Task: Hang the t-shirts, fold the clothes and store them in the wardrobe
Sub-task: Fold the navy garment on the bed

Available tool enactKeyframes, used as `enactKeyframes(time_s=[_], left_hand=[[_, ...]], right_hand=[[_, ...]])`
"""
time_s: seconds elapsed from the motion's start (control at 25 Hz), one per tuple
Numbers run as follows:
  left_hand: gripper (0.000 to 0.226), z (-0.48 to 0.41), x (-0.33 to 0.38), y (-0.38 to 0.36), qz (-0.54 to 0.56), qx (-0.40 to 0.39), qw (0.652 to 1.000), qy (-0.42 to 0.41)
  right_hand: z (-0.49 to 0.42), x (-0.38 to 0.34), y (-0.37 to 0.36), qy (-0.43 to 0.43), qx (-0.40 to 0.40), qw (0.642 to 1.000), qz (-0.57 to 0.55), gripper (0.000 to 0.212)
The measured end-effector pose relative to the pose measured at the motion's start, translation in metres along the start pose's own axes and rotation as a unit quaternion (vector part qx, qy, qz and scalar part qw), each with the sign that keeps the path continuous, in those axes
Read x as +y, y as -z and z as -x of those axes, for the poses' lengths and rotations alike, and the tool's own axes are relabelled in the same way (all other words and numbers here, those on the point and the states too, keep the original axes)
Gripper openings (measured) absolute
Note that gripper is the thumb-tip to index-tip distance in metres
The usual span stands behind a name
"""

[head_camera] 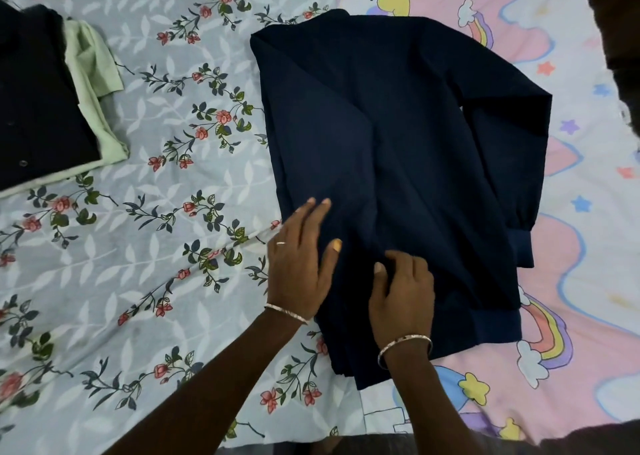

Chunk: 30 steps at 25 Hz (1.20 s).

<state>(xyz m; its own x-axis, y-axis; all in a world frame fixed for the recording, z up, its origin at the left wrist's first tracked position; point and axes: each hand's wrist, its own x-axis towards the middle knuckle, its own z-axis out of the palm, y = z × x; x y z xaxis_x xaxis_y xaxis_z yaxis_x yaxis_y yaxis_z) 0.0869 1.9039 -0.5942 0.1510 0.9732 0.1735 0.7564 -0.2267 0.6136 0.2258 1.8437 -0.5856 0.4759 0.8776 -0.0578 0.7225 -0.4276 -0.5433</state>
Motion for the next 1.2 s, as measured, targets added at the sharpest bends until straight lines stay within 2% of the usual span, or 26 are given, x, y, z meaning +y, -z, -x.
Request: enactKeyframes(time_s=[0.08,0.16,0.2,0.24,0.28,0.36,0.44,0.48,0.56,0.64,0.72,0.76,0.84,0.96,1.08,1.16,1.2], left_hand=[[0.054,0.006,-0.004,-0.011,-0.084,-0.102,0.988,-0.079],[0.056,0.013,-0.024,-0.027,-0.159,-0.187,0.965,-0.092],[0.058,0.016,-0.033,-0.033,-0.184,-0.212,0.956,-0.089],[0.060,0.017,-0.039,-0.037,-0.206,-0.228,0.947,-0.089],[0.061,0.016,-0.042,-0.039,-0.223,-0.232,0.943,-0.088],[0.058,0.010,-0.038,-0.039,-0.227,-0.205,0.949,-0.074],[0.052,0.001,-0.025,-0.035,-0.192,-0.144,0.969,-0.057],[0.050,-0.002,-0.018,-0.033,-0.168,-0.123,0.976,-0.056],[0.047,-0.007,-0.001,-0.034,-0.122,-0.114,0.983,-0.076],[0.051,-0.010,0.019,-0.044,-0.088,-0.144,0.981,-0.099],[0.061,-0.006,0.038,-0.060,-0.091,-0.215,0.966,-0.110],[0.066,-0.003,0.042,-0.068,-0.112,-0.255,0.954,-0.110],[0.071,0.005,0.038,-0.082,-0.171,-0.310,0.930,-0.099],[0.072,0.012,0.025,-0.090,-0.214,-0.311,0.921,-0.099],[0.074,0.011,0.024,-0.090,-0.229,-0.307,0.918,-0.107],[0.075,0.008,0.023,-0.089,-0.203,-0.317,0.920,-0.113],[0.073,0.006,0.023,-0.087,-0.150,-0.319,0.930,-0.101]], right_hand=[[0.002,-0.002,-0.009,0.067,-0.099,0.992,0.032,0.043],[0.005,0.005,-0.017,0.070,-0.217,0.968,0.107,0.056],[0.004,0.012,-0.020,0.050,-0.239,0.962,0.122,0.057],[0.002,0.017,-0.019,0.023,-0.237,0.965,0.111,0.056],[-0.003,0.021,-0.013,-0.002,-0.202,0.977,0.074,0.054],[-0.017,0.035,0.007,-0.036,-0.055,0.998,-0.010,0.045],[-0.034,0.066,0.036,-0.056,0.088,0.995,0.004,0.041],[-0.041,0.084,0.050,-0.076,0.127,0.989,0.030,0.042],[-0.048,0.118,0.073,-0.151,0.120,0.980,0.055,0.049],[-0.053,0.141,0.088,-0.212,0.051,0.976,0.018,0.060],[-0.055,0.149,0.099,-0.222,-0.036,0.973,-0.056,0.064],[-0.055,0.149,0.104,-0.217,-0.070,0.971,-0.077,0.063],[-0.052,0.141,0.111,-0.174,-0.082,0.980,-0.052,0.058],[-0.038,0.110,0.109,-0.055,-0.051,0.996,0.051,0.053],[-0.012,0.074,0.084,0.053,-0.028,0.983,0.176,0.067],[0.006,0.059,0.058,0.106,-0.077,0.971,0.198,0.068],[0.013,0.057,0.044,0.113,-0.109,0.968,0.195,0.073]])
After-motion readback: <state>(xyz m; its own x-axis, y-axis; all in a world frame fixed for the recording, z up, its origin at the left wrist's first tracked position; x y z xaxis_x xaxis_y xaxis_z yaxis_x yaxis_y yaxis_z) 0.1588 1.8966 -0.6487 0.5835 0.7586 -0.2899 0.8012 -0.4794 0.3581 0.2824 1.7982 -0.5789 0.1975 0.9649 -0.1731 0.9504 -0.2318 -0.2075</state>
